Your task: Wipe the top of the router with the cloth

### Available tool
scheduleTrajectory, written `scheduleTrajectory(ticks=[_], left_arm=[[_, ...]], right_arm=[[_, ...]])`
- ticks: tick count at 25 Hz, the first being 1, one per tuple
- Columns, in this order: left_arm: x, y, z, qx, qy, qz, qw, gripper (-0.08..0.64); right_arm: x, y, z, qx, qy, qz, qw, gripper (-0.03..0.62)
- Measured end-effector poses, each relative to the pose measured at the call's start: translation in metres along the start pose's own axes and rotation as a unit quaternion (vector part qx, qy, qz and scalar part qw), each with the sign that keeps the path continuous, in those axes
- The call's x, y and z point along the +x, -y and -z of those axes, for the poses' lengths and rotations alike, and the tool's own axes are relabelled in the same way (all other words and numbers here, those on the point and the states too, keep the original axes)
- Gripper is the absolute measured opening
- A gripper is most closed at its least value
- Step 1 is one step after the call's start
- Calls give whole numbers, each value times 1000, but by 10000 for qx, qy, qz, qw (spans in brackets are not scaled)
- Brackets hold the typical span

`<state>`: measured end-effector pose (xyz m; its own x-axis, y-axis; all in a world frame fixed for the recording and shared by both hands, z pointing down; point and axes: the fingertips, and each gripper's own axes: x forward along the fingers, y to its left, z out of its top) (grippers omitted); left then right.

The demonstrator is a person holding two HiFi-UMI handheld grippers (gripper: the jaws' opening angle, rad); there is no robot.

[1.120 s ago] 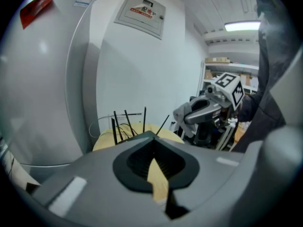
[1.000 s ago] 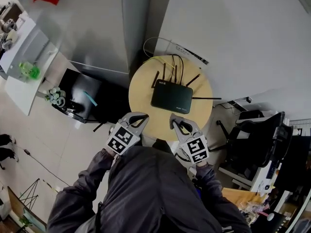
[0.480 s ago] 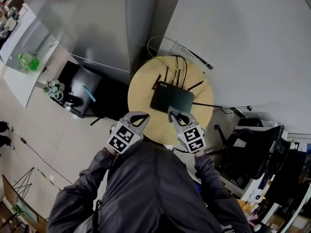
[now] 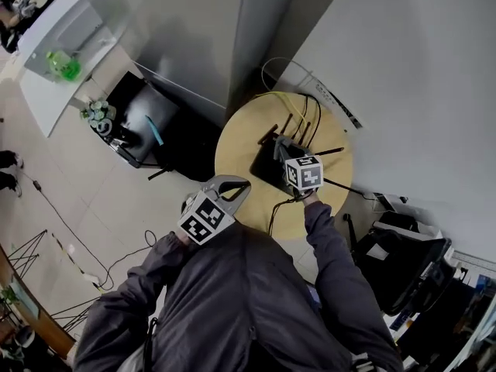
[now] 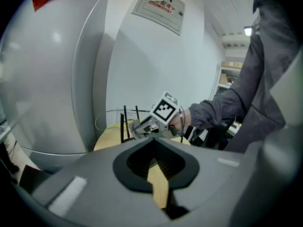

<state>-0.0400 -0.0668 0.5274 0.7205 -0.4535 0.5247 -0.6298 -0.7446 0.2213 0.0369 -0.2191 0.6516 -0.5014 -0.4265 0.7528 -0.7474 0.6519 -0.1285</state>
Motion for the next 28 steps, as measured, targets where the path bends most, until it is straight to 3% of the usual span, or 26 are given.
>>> scheduleTrajectory(ticks=[6, 12, 18, 28], left_arm=[[-2, -1, 10, -354, -13, -218, 9991, 0], [0, 2, 15, -510, -18, -252, 9984, 0], [-2, 1, 19, -550, -56, -221, 9982, 0], [1, 2, 17, -352, -85, -1, 9993, 0]], right_arm=[[58, 21, 20, 520, -857, 61, 9949, 21], [82, 26, 32, 795, -1263, 57, 9888, 21], [83, 26, 35, 682, -1370, 141, 9881, 23], [59, 55, 57, 979, -1350, 373, 9853, 23]])
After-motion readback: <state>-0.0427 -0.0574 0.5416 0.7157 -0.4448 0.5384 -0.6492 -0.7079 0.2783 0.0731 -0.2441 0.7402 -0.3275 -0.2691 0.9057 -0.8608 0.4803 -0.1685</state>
